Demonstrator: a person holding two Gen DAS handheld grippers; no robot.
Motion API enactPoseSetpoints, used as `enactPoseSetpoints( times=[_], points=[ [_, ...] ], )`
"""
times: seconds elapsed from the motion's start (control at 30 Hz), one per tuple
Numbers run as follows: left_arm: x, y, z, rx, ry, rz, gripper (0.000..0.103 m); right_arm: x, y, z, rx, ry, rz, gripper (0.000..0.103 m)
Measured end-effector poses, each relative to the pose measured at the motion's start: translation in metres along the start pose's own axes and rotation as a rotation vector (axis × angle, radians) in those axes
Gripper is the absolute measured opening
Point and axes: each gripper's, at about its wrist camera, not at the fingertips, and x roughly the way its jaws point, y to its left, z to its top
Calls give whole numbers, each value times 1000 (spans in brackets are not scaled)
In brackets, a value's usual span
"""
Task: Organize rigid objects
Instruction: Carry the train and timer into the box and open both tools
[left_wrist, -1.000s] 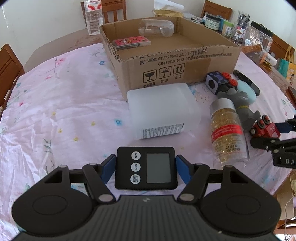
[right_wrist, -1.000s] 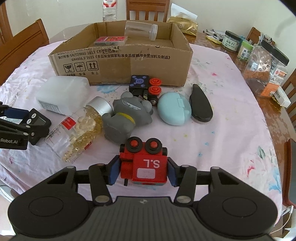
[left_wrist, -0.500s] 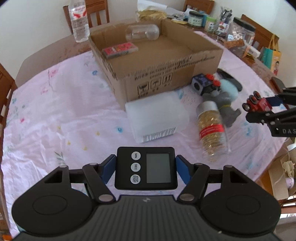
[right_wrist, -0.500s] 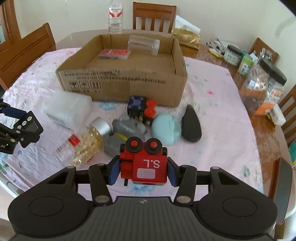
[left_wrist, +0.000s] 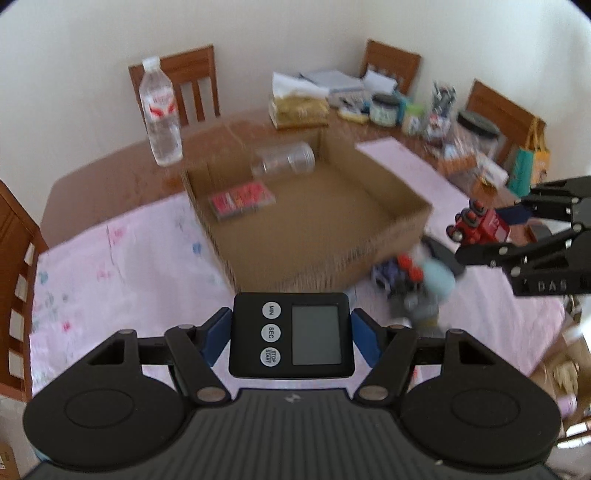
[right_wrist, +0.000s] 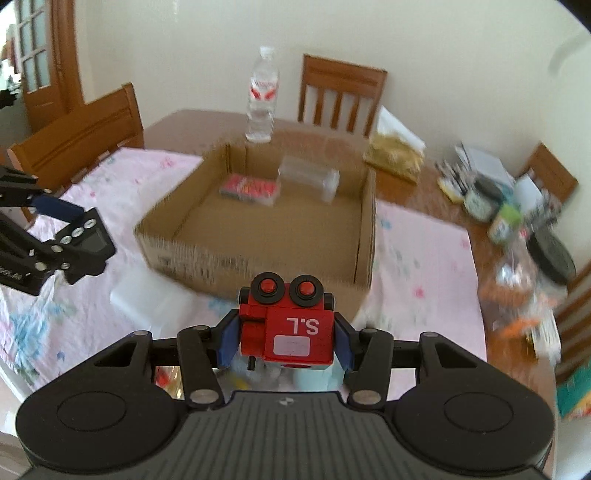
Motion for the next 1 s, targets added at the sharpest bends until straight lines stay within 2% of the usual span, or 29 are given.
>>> enactPoseSetpoints(
  times=[0.1,0.3,0.5,0.6,0.67,0.87,1.0],
  points=[
    [12,-3,19,-32,-32,32,69,5,-10,14,-25,-32,26,56],
    [48,-7,47,-75,-35,75,69,19,-30,39,-57,-71,61,56],
    [82,-5,57,-113,-11,111,69,33,-44,49,-73,-62,86,56],
    [93,-2,58,-138,-33,157,70,39,-49,51,-77,-53,92,56],
    [95,-2,58,-149,-60,195,77,42,-51,52,-77,-46,100,56],
    [80,-1,54,-195,-79,213,96,54,-54,59,-98,-32,117,56],
    [59,-2,44,-223,-85,236,99,65,-53,68,-114,-29,127,56]
  ],
)
